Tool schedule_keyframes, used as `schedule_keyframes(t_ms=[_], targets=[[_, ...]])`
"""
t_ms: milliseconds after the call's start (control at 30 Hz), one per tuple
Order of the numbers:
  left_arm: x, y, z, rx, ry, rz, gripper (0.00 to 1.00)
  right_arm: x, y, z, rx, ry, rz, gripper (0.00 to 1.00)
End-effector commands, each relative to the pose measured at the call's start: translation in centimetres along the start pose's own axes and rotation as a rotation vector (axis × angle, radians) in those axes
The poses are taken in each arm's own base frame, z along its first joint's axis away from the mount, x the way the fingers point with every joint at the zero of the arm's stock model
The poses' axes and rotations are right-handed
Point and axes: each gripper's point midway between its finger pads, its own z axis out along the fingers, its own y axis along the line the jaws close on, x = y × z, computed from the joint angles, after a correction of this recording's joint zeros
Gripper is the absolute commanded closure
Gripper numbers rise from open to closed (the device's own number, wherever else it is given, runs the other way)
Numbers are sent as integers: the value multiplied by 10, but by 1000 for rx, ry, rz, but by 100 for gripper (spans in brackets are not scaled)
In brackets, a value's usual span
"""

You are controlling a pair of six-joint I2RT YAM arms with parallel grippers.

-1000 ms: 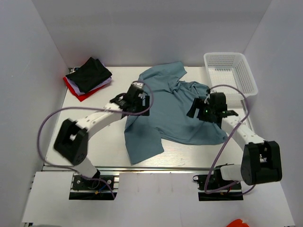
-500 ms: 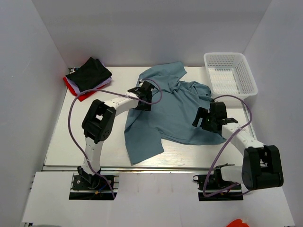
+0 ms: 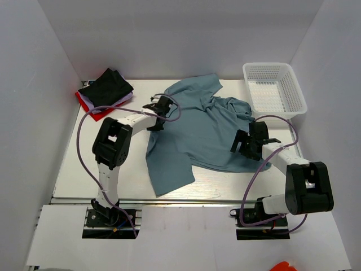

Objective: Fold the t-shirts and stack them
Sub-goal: Flatten out the tshirt

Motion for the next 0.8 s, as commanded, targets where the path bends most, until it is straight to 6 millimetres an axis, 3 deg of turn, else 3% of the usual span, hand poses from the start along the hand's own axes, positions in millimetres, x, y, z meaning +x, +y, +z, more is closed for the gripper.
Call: schedule_keyframes(t_ms=[0,200,300,333,400,500,567,667,767], targets=[[-17,44,-14,-56,-37,-111,100,2,-11,2,53,19,23,10],[10,93,-1,-141,51,-237,98,-1,-11,1,45,19,27,10],[5,113,-1,-164,51,-288,61,-1,-3,1,4,27,11,10],[7,114,-1,-167,59,-284,37,0,-1,0,-12,29,-7,10],[1,118,-7,-157,48,-301,22,-6,2,-1,-33,3,-26,10],[-10,116,-17,-124,21,-321,13,-14,11,-9,-80,-35,-40,10],[-26,109,-23,-61,-17,-326,0,-26,16,-19,-99,-90,-48,10],[-54,77,-33,113,-111,-267,0,-41,20,-29,-107,-146,-41,10],[-62,48,-26,252,-113,-220,0,-61,30,-35,-132,-189,-43,10]])
